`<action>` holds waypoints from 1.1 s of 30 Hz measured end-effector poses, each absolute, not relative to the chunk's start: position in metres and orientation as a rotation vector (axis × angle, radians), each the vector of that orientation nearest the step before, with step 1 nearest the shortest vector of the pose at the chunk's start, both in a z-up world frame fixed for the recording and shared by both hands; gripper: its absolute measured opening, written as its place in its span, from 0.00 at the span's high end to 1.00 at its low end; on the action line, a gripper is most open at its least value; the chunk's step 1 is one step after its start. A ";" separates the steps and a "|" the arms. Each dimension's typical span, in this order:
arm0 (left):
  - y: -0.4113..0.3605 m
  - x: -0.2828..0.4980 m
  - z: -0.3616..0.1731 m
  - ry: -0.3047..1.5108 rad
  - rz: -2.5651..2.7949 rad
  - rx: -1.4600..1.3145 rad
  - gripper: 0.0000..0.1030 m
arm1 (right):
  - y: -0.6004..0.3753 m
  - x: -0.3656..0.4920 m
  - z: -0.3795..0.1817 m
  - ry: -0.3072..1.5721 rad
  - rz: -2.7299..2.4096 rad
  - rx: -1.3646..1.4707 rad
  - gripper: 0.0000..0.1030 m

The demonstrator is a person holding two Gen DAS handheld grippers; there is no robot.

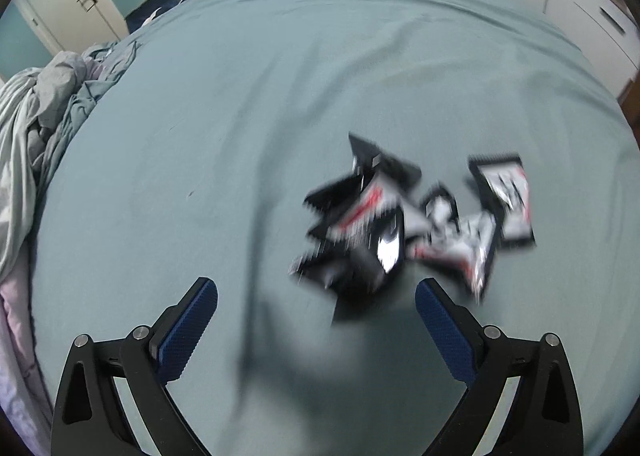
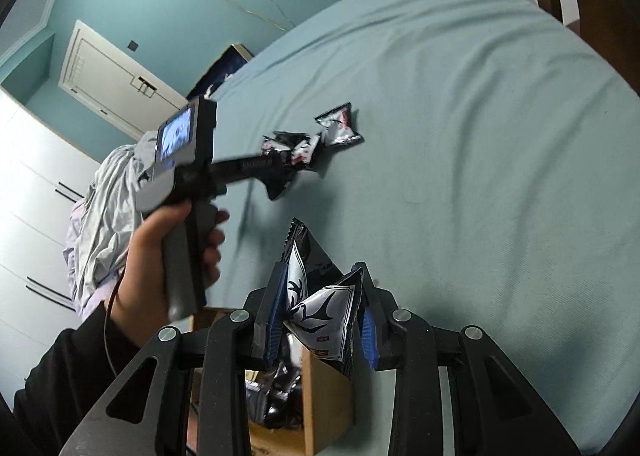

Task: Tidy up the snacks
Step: 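Grasp a black packet with the left gripper while the right gripper holds the white packet, then release both packets into the cardboard box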

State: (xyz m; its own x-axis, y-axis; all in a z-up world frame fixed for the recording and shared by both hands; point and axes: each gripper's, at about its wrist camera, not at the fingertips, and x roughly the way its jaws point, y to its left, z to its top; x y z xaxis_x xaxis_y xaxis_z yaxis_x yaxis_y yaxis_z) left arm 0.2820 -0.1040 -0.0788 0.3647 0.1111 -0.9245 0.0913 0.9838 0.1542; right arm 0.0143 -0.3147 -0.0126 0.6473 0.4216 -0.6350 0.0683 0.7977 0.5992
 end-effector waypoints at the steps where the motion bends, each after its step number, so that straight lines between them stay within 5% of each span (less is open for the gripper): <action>1: -0.104 0.286 -0.081 1.203 0.018 0.181 0.02 | -0.316 0.018 -0.013 0.861 0.216 0.638 0.71; 2: -0.103 0.292 -0.086 1.215 0.024 0.161 0.04 | -0.318 0.020 -0.014 0.865 0.217 0.645 0.71; 4: -0.098 0.297 -0.093 1.252 0.023 0.101 0.42 | -0.319 0.025 -0.015 0.868 0.209 0.650 0.71; 6: -0.090 0.298 -0.101 1.324 -0.004 0.014 0.60 | -0.323 0.024 -0.015 0.868 0.196 0.656 0.71; 9: -0.083 0.287 -0.097 1.357 -0.027 -0.015 0.72 | -0.327 0.016 -0.017 0.870 0.195 0.684 0.71; 21: -0.068 0.144 0.010 1.184 -0.211 0.121 0.73 | -0.318 0.005 -0.003 0.839 0.137 0.639 0.71; 33: -0.037 0.014 0.019 1.099 -0.357 0.154 0.72 | -0.311 -0.017 0.010 0.791 0.193 0.635 0.71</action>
State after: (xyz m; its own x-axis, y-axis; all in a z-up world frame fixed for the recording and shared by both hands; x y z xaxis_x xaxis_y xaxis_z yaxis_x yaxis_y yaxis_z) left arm 0.0139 -0.0369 0.0192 0.4046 -0.2065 -0.8909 0.3570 0.9325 -0.0540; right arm -0.0175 -0.3109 0.0099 0.6970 0.3900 -0.6018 0.0695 0.7985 0.5980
